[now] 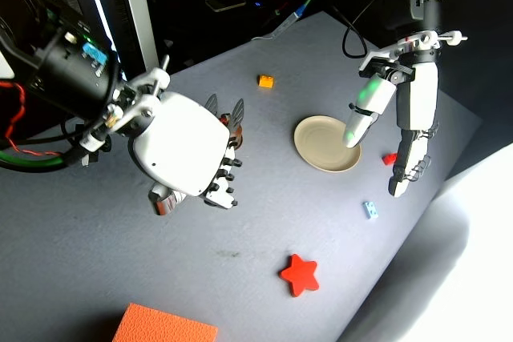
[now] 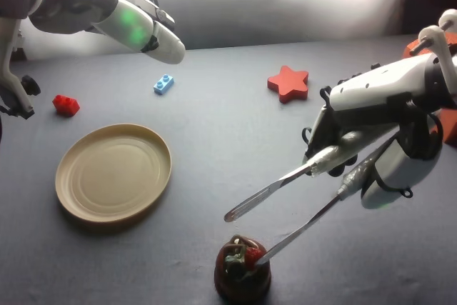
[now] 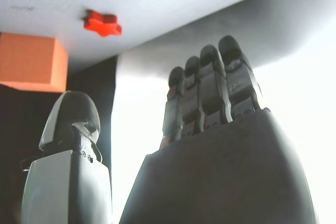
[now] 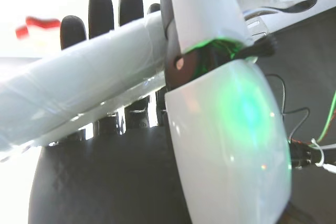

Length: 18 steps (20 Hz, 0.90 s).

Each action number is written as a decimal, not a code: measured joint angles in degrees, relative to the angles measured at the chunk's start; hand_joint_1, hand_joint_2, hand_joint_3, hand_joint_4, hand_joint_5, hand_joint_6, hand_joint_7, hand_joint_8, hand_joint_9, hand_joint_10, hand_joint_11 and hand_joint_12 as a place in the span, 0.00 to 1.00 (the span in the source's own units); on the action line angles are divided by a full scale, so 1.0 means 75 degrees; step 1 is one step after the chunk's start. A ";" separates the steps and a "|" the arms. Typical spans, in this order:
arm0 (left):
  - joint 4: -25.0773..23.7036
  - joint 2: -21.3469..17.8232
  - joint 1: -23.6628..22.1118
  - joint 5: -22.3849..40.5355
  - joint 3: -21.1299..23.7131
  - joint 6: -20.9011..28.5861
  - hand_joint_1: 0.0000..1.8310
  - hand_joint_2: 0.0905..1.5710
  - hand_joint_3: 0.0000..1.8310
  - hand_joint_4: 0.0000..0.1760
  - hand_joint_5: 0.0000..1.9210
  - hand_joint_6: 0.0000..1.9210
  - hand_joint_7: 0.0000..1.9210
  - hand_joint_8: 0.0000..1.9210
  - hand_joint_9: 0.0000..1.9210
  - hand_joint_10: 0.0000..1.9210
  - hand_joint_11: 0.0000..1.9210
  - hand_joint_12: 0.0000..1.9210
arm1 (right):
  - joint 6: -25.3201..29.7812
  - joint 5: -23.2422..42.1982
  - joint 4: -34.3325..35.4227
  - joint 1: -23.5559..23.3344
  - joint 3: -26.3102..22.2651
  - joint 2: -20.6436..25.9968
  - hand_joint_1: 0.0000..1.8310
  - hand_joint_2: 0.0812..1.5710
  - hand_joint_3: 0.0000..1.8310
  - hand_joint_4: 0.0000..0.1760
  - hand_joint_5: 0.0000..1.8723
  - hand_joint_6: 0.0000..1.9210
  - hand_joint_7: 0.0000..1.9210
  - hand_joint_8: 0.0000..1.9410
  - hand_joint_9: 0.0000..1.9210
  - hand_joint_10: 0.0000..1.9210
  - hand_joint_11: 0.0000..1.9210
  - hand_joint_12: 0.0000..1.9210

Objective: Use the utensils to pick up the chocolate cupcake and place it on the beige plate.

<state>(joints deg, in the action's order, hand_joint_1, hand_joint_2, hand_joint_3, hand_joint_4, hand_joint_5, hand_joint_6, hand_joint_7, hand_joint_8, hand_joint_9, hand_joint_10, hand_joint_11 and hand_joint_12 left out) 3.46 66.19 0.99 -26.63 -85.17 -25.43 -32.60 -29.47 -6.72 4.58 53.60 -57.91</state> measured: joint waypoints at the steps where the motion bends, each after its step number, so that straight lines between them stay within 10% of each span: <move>1: 0.0003 0.0000 0.0000 0.0000 0.0000 0.0000 0.32 0.73 0.00 0.00 0.09 0.00 0.07 0.00 0.08 0.00 0.00 0.18 | 0.0000 0.0041 0.0000 0.0000 0.0009 -0.0015 0.70 0.65 0.00 0.00 0.40 0.00 0.39 0.17 0.29 0.40 0.10 0.71; 18: -0.0003 0.0000 -0.0029 -0.0108 0.0000 0.0000 0.31 0.73 0.00 0.00 0.09 0.00 0.07 0.00 0.07 0.00 0.00 0.12 | 0.0023 0.0149 -0.0006 0.0560 0.0350 -0.0510 0.68 0.64 0.00 0.00 0.36 0.00 0.36 0.14 0.25 0.43 0.10 0.71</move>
<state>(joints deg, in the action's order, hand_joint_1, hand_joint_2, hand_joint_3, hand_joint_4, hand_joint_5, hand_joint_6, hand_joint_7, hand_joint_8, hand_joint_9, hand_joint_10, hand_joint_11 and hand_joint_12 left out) 3.44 66.19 0.78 -27.44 -85.17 -25.43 -32.42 -28.36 -6.76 8.78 56.23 -61.73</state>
